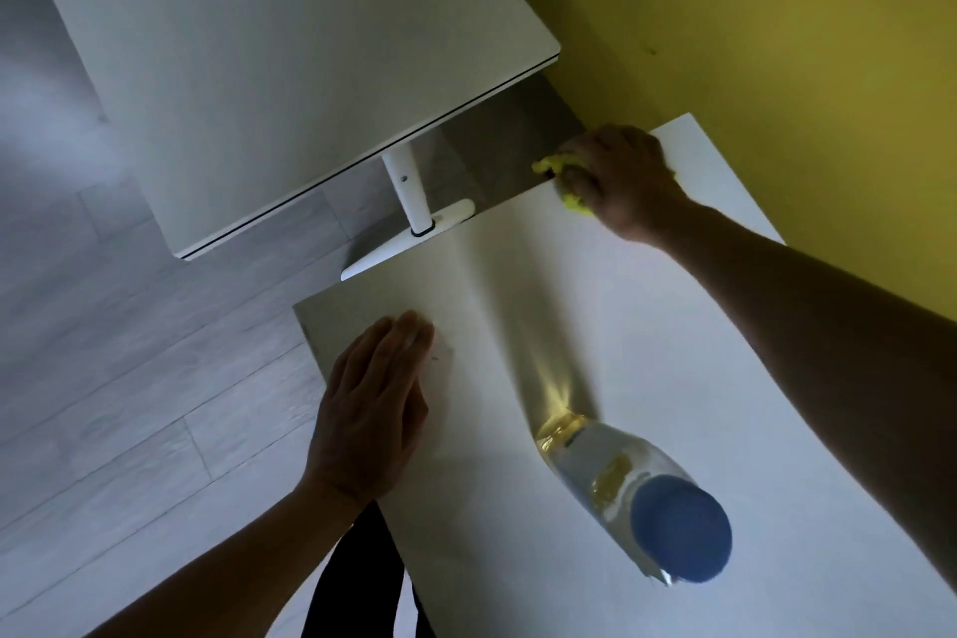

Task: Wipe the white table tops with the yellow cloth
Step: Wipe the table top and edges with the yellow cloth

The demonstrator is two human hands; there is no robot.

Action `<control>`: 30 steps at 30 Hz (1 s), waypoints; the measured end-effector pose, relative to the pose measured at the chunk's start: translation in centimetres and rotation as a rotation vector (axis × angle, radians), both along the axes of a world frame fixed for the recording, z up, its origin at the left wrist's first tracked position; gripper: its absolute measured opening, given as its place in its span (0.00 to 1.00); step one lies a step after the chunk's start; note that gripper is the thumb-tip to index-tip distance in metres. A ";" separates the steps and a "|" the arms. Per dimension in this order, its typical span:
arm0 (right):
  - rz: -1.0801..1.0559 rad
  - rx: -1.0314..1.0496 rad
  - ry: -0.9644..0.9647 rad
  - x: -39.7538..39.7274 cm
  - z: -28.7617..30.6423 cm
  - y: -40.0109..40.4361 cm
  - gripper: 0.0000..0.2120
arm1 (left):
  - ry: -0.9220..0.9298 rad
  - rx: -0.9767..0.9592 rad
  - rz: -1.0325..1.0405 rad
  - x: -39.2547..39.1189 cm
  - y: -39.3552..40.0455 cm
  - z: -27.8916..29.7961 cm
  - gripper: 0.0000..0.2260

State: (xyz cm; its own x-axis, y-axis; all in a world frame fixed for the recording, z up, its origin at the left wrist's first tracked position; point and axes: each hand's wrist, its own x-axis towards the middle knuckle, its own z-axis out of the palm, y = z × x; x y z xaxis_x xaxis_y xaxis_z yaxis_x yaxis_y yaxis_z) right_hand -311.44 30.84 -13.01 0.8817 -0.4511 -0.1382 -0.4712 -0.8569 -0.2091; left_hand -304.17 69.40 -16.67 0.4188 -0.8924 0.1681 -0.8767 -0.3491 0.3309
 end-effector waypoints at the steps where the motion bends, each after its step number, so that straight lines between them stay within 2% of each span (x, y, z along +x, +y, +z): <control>1: -0.027 0.002 -0.018 -0.6 -0.2 -0.6 0.22 | -0.013 0.002 0.001 -0.1 -0.1 0.1 0.26; 5: -0.064 -0.018 -0.094 -0.1 -0.2 1.5 0.24 | -0.056 -0.001 0.036 -0.4 -0.8 0.5 0.25; 7: 0.018 0.004 -0.070 0.8 0.0 4.1 0.27 | -0.078 -0.014 0.039 -0.3 -1.7 0.7 0.23; 11: 0.221 0.041 -0.097 2.9 -0.4 9.8 0.24 | -0.077 -0.020 -0.075 -0.1 -5.1 0.8 0.21; 16: 0.270 0.057 -0.128 2.9 -0.4 8.6 0.21 | -0.085 0.023 -0.263 0.3 -9.7 1.1 0.23; 19: 0.198 0.035 -0.121 1.4 -0.6 5.0 0.23 | -0.068 0.035 -0.307 0.6 -10.1 0.8 0.26; 23: -0.042 -0.038 -0.169 -1.7 -1.1 -1.8 0.20 | -0.061 0.043 -0.312 0.6 -10.3 0.7 0.26; 27: -0.185 -0.079 -0.211 -1.5 -1.6 -1.9 0.20 | -0.057 0.066 -0.303 0.5 -10.5 0.6 0.26; 30: -0.037 -0.084 -0.224 -0.1 -1.9 2.2 0.22 | -0.059 0.065 -0.287 0.4 -10.4 0.8 0.26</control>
